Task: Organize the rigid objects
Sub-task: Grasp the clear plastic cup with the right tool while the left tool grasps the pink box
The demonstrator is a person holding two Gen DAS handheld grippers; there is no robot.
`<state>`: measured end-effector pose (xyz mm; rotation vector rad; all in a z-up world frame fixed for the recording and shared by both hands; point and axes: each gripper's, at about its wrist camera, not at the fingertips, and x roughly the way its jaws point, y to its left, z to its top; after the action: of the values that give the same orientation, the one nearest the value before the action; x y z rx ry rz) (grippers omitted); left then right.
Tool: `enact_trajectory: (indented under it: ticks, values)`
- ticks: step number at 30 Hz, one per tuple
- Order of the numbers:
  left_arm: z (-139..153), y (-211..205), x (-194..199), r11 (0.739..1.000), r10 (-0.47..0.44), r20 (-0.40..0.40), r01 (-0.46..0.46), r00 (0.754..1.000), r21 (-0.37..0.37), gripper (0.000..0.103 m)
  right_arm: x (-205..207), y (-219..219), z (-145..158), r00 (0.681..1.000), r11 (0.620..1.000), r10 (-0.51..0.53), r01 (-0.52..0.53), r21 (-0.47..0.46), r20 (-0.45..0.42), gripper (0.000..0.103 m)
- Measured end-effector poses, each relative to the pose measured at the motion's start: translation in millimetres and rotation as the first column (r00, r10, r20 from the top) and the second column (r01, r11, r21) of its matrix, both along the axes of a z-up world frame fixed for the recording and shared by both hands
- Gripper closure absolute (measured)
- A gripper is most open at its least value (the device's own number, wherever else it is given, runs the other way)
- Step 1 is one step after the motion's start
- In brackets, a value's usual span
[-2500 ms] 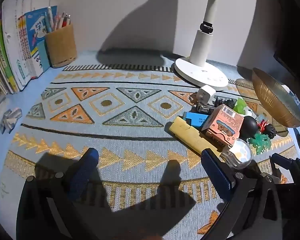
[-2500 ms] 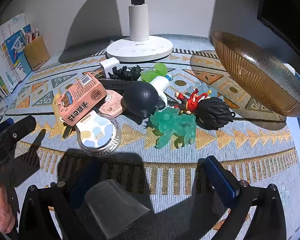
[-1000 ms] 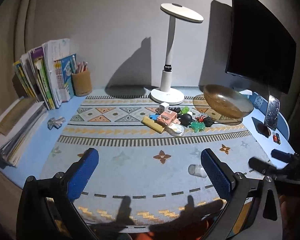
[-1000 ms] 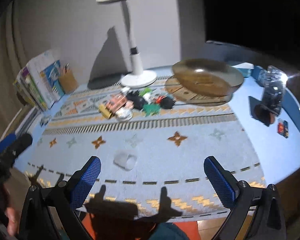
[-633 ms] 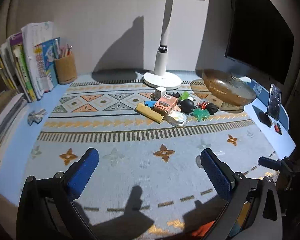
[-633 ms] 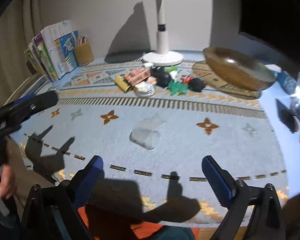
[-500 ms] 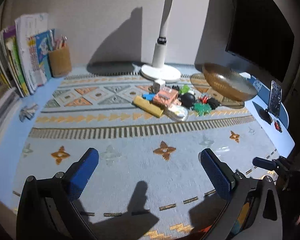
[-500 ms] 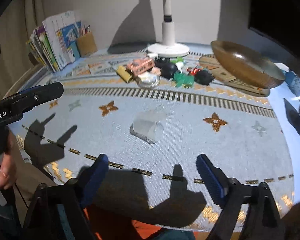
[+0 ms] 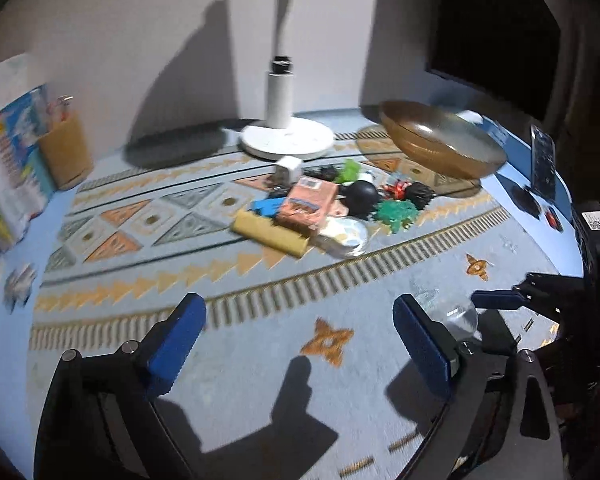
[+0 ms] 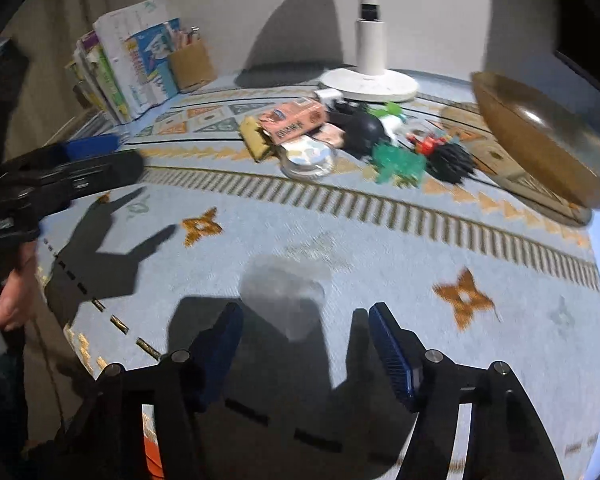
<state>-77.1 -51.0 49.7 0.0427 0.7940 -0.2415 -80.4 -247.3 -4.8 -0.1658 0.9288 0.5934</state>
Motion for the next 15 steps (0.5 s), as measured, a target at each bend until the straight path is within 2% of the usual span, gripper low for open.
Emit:
enact_trajectory:
  ticks: [2, 6, 8, 13, 15]
  values:
    - [-1.3, -5.6, 19.6, 0.999, -0.047, -0.017, 0.047, 0.999, 0.005, 0.015, 7.3, 4.3, -1.2, 0.999, 0.999, 0.050, -0.050, -0.003, -0.006, 0.038]
    - [-6.7, -15.8, 61.7, 0.991, -0.126, -0.066, 0.128, 0.990, 0.026, 0.016, 15.3, 9.9, -5.1, 0.990, 0.990, 0.137, -0.137, -0.024, -0.017, 0.038]
    - [-12.7, -20.9, 81.7, 0.988, -0.146, -0.098, 0.149, 0.984, 0.028, 0.020, 16.5, 12.3, -5.7, 0.986, 0.986, 0.165, -0.166, -0.027, -0.009, 0.038]
    - [-28.1, -27.6, 118.8, 0.986, -0.162, -0.152, 0.165, 0.975, 0.013, 0.023, 22.8, 17.8, -5.8, 0.970, 0.969, 0.243, -0.241, -0.054, 0.019, 0.038]
    - [-34.7, -29.5, 130.1, 0.986, -0.167, -0.179, 0.167, 0.970, -0.014, 0.032, 25.4, 18.2, -5.6, 0.964, 0.963, 0.265, -0.264, -0.049, 0.018, 0.038]
